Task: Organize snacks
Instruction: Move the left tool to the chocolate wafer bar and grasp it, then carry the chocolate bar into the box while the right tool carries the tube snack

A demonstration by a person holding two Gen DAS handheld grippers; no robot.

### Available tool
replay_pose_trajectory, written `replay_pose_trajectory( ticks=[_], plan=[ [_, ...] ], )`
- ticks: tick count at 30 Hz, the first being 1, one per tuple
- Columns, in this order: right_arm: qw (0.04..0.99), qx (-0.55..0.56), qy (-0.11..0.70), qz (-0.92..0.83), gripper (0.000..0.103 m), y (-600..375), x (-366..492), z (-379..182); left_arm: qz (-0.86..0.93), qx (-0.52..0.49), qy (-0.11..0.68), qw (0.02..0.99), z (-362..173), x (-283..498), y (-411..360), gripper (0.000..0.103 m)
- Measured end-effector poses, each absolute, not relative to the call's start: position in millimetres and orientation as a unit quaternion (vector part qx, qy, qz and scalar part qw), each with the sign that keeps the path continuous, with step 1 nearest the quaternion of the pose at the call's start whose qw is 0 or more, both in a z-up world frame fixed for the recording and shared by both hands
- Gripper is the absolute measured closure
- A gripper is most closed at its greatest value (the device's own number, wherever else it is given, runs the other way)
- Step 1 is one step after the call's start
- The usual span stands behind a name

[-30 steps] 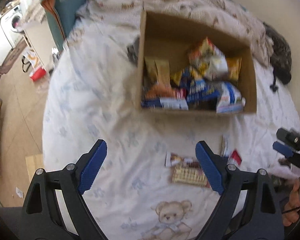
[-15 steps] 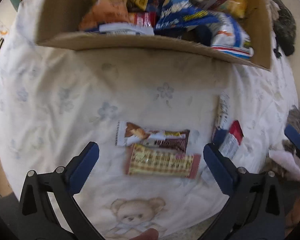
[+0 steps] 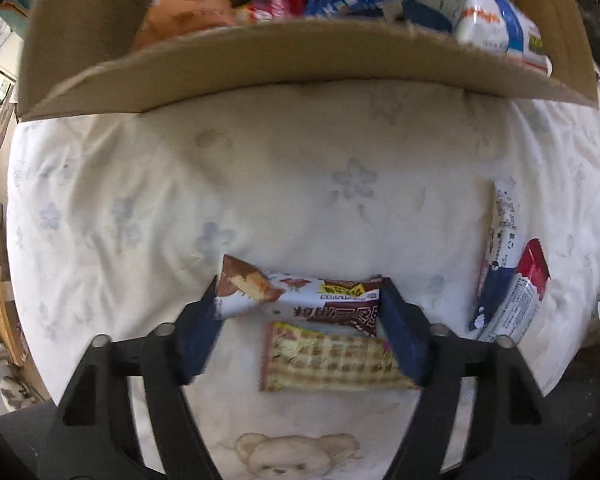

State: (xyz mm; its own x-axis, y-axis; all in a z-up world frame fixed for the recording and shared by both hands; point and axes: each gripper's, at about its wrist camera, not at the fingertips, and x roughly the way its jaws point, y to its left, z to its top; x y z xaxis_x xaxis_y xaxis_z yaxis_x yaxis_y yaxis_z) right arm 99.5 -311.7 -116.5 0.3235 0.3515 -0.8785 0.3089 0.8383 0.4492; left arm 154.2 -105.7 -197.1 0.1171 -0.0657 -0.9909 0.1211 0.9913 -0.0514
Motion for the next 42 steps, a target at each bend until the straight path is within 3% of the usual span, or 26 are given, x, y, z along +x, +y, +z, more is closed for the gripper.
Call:
replay_pose_trajectory(
  ticks=[1,4,9,15,21,31,38,42],
  plan=[
    [0.760,0.283,0.585,0.016,0.017,-309,102,-119,-0.065,0.021,0.662,0.746,-195,153,-104,0.048],
    [0.748,0.277,0.602,0.034,0.018,-298,116,-128,-0.062,0.016,0.659,0.749,-183,151,-89,0.051],
    [0.724,0.261,0.636,0.063,0.039,-273,138,-152,-0.057,-0.001,0.637,0.768,-146,142,-64,0.053],
    [0.719,0.179,0.670,0.033,0.050,-249,148,-181,-0.052,-0.001,0.614,0.788,-109,120,-38,0.053],
    [0.720,0.118,0.683,0.023,0.083,-235,144,-189,-0.041,-0.023,0.606,0.794,-99,120,-20,0.053],
    [0.754,0.220,0.610,0.103,0.084,-243,118,-125,-0.035,-0.042,0.544,0.838,-73,129,1,0.054],
    [0.814,0.238,0.504,0.165,0.084,-255,112,-56,-0.064,-0.025,0.464,0.883,-31,129,-5,0.054],
    [0.831,0.253,0.474,0.145,0.084,-271,115,-34,-0.081,-0.085,0.484,0.867,-6,151,5,0.054]
  ],
)
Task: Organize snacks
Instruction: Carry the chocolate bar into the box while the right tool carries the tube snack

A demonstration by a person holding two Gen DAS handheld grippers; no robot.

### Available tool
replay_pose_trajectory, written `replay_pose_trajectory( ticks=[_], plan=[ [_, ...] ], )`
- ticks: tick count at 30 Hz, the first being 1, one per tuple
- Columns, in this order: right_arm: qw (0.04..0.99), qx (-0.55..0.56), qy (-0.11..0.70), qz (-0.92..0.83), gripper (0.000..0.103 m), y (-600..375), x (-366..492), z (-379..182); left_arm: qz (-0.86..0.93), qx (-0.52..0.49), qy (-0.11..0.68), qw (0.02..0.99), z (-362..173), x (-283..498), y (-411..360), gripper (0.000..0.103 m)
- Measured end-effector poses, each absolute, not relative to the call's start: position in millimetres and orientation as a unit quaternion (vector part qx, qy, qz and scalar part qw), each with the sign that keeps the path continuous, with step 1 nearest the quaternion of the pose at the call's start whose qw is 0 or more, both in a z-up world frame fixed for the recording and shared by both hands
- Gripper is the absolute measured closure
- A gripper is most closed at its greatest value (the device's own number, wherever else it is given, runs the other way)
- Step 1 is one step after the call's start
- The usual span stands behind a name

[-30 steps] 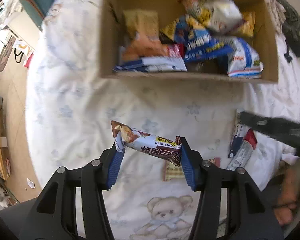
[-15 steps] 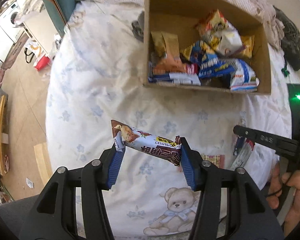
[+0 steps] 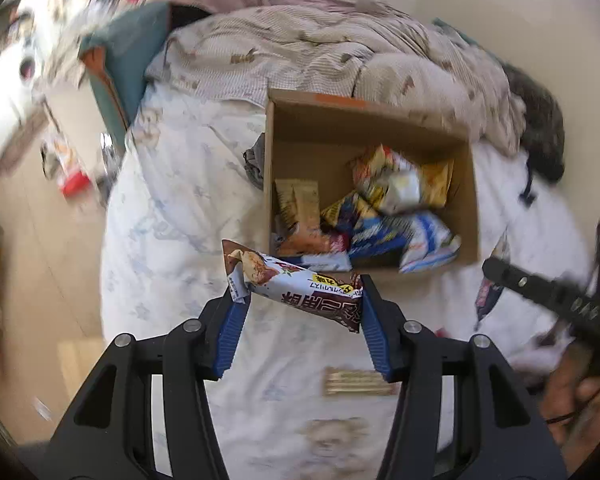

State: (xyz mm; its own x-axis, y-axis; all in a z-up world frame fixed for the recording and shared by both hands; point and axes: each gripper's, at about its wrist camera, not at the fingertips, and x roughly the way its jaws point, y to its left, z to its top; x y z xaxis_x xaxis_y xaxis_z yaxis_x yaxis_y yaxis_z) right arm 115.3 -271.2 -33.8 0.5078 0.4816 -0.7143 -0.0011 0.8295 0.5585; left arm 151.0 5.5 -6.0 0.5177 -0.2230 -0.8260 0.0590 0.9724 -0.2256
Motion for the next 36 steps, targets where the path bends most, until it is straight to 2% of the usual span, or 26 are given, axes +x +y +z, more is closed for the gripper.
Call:
replay_pose_trajectory(
  ticks=[7,20,22,36],
  plan=[
    [0.856,0.235,0.444,0.117,0.084,-281,162,-13,-0.084,-0.058,0.462,0.881,19,197,-13,0.053],
    [0.870,0.184,0.449,0.084,0.084,-283,209,-50,-0.100,0.035,0.437,0.893,-41,233,-61,0.053],
    [0.875,0.162,0.450,0.075,0.084,-280,211,-51,-0.095,0.037,0.434,0.895,-42,236,-62,0.053],
    [0.854,0.187,0.479,0.086,0.084,-278,218,-69,-0.082,0.028,0.448,0.890,-59,249,-55,0.053]
  ],
)
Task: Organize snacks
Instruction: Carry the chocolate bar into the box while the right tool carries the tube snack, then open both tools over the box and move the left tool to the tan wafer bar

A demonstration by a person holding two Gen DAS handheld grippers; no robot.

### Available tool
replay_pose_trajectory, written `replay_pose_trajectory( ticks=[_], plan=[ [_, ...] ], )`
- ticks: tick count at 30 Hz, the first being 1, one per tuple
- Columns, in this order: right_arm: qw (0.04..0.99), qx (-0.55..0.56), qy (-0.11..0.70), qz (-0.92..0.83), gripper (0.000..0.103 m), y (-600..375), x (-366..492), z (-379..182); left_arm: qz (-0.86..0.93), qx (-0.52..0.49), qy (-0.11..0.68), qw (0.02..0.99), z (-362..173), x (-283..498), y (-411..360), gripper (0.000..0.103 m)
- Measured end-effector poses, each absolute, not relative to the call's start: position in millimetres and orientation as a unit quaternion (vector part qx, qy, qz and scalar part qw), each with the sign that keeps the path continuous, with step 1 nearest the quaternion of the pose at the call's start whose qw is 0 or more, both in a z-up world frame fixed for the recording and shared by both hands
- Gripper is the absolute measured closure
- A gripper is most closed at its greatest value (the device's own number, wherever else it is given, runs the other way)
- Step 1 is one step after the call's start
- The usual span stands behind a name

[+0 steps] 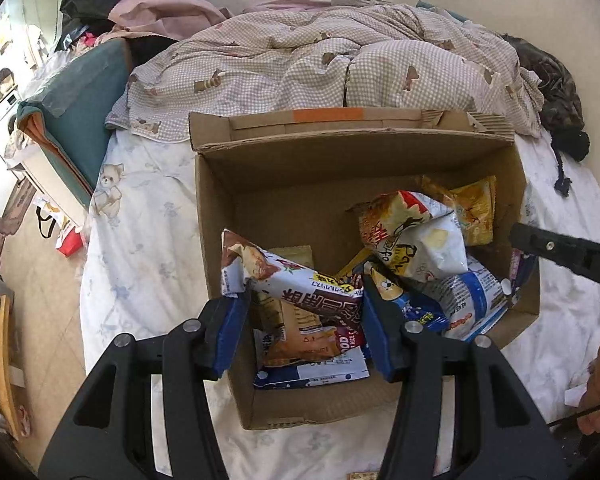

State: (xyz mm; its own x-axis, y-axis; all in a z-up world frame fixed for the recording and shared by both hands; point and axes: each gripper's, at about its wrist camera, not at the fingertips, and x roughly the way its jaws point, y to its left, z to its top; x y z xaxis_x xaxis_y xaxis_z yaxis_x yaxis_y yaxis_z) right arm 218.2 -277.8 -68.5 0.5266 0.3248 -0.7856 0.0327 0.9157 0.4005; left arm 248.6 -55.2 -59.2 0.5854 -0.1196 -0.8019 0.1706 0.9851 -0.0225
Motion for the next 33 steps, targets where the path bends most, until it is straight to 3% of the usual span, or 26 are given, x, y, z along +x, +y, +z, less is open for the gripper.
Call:
replay_pose_trajectory(
  ticks=[6,8,10,11,12,14,33],
  plan=[
    [0.851,0.220,0.468,0.092,0.080,-280,215,-69,-0.078,0.047,0.433,0.897,-53,245,-60,0.050],
    [0.853,0.221,0.464,0.095,0.080,-280,214,-66,-0.078,0.048,0.431,0.898,-51,243,-61,0.036],
    [0.854,0.220,0.462,0.091,0.076,-280,214,-64,-0.077,0.041,0.428,0.900,-49,241,-59,0.015],
    [0.854,0.221,0.463,0.090,0.063,-280,214,-64,-0.082,0.033,0.425,0.901,-47,240,-58,0.013],
    [0.854,0.225,0.462,0.086,0.037,-282,214,-65,-0.088,0.025,0.423,0.901,-46,239,-56,0.012],
    [0.862,0.232,0.446,0.075,0.019,-285,211,-62,-0.092,0.018,0.426,0.900,-45,239,-56,0.012],
    [0.858,0.234,0.450,0.079,0.019,-274,201,-58,-0.080,-0.009,0.405,0.911,-31,220,-44,0.012]
  ],
)
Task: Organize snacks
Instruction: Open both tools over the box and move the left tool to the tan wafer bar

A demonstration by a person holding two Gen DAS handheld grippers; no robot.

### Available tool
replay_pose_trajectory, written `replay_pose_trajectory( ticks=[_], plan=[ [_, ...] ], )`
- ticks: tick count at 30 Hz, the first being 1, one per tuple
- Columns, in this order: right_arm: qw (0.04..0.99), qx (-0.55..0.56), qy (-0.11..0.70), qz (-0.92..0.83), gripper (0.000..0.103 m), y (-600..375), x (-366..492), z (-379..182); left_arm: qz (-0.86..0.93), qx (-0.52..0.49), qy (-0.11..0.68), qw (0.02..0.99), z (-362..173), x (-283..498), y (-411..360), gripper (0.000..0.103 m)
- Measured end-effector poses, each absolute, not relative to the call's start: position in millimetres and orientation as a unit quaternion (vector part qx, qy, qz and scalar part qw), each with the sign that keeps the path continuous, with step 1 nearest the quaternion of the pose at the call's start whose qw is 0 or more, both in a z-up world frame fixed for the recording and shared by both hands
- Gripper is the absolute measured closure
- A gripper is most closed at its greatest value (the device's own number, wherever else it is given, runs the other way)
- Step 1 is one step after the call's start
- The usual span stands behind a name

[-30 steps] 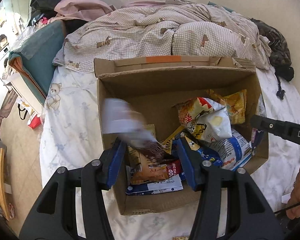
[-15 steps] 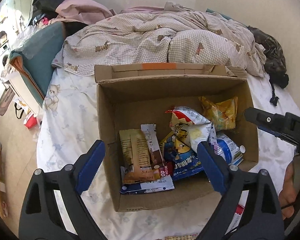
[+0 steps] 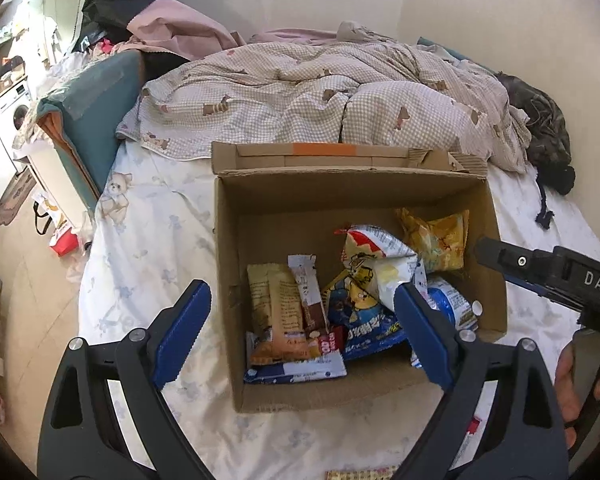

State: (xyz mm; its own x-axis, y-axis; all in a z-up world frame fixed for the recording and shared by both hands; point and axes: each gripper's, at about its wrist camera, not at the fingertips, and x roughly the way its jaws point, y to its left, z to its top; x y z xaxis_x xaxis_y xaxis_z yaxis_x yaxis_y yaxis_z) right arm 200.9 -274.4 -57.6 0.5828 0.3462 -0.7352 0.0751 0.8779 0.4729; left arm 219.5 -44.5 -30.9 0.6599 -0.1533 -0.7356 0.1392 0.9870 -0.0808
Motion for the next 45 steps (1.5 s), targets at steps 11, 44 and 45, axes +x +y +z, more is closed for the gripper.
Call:
replay_pose_trajectory(
  ticks=[11,44,45],
  plan=[
    [0.856,0.237,0.454,0.070,0.019,-274,157,-45,-0.078,-0.027,0.406,0.910,-15,189,-27,0.012],
    [0.784,0.289,0.548,-0.024,0.019,-327,72,-105,-0.244,0.294,0.553,0.740,-160,100,-143,0.012],
    [0.781,0.293,0.551,-0.028,0.019,-330,72,-107,-0.256,0.305,0.558,0.728,-167,99,-147,0.012]
  ],
)
